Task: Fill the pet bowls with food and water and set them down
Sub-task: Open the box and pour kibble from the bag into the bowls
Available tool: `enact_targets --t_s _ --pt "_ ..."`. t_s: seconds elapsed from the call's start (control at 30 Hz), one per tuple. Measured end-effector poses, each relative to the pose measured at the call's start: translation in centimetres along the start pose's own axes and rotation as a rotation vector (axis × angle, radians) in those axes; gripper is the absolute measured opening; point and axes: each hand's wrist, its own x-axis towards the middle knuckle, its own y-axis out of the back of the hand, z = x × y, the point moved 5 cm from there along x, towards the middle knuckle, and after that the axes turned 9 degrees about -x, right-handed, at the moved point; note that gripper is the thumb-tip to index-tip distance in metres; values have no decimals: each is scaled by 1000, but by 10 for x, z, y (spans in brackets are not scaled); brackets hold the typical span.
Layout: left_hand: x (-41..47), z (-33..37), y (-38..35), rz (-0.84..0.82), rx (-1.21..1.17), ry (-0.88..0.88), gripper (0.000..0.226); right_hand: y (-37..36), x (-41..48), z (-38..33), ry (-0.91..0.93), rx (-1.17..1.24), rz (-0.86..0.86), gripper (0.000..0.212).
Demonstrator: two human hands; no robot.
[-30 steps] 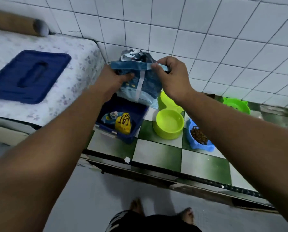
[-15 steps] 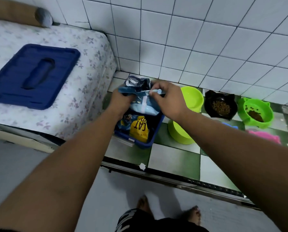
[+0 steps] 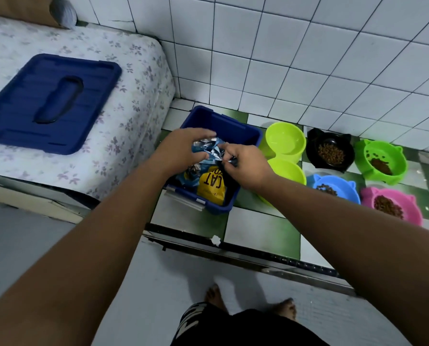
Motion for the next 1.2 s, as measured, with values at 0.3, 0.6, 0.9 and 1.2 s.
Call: enact_targets --t_s 0.3,0.6,0.9,1.2 --pt "-7 -7 -42 -307 414 -57 31 -23 -5 -5 -107 -364 -130 24" --pt "-14 -21 -54 -691 267 301 59 -28 0 -7 132 -639 -322 42" --pt "-10 -11 -39 -215 290 41 28 -32 0 -1 19 -496 -233 46" --pt "-1 23 -19 17 250 92 48 -20 -9 0 -94 29 86 34"
